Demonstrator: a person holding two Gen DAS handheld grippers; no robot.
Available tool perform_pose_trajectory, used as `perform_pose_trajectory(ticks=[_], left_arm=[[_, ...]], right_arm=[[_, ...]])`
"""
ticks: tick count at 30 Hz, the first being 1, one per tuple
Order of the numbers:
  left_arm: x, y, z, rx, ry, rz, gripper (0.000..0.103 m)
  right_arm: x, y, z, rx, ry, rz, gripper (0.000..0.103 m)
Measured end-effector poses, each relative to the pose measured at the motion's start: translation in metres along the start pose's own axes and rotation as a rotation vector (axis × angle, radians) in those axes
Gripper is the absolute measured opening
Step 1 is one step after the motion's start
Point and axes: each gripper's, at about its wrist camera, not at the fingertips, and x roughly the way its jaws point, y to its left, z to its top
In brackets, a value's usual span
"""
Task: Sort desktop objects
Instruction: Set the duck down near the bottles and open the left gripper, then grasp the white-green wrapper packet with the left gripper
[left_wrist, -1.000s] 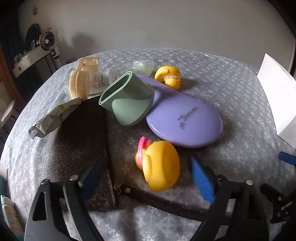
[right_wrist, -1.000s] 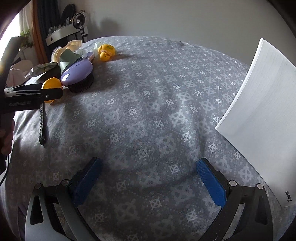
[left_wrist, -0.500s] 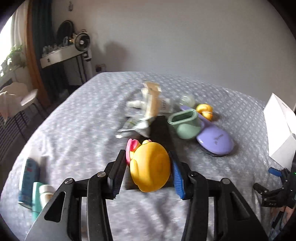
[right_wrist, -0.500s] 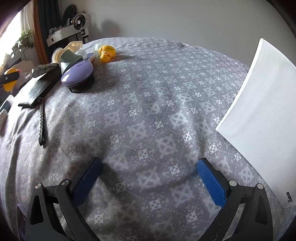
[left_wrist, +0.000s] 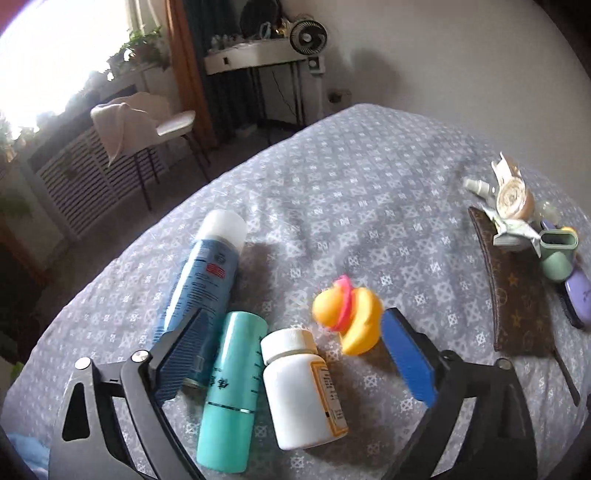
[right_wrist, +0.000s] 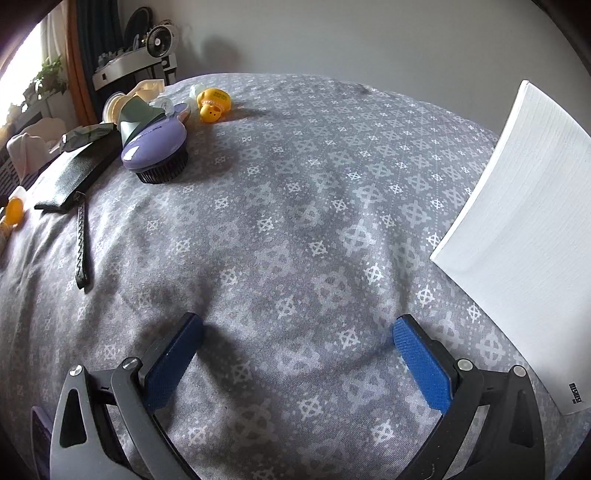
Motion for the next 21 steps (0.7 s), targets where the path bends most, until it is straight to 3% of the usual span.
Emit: perform_pose_trajectory(ticks=[2,4,6,11,16,21], left_arm=[[-0.015,0.000,0.006,-0.019,-0.054,0.014,0.103],[-0.026,-0.004,0.012,-0.021,-0.075,-0.056,0.103],[-0.034,-0.024,0.016,0.032,-0.072,-0.140,0.103],[-0.032,-0.098,0.017,0.183,-0.045,-0.228,0.103],[-0.027,-0.164,0.036,0.332,-0.119,-0.244,0.103],[0.024,-0.209,0.059,0.396,-0.020,-0.219,0.103]], right_arm=[[0.000,0.000,0.000,0.000,0.000,0.000,0.103],[0.000,0.000,0.000,0.000,0.000,0.000,0.103],[0.000,0.000,0.000,0.000,0.000,0.001,0.103],[0.000,0.000,0.000,0.000,0.000,0.001,0.103],[-0.001,0.000,-0.001,-0.001,0.000,0.001,0.103],[-0.001,-0.001,-0.001,0.001,-0.004,0.004,0.103]])
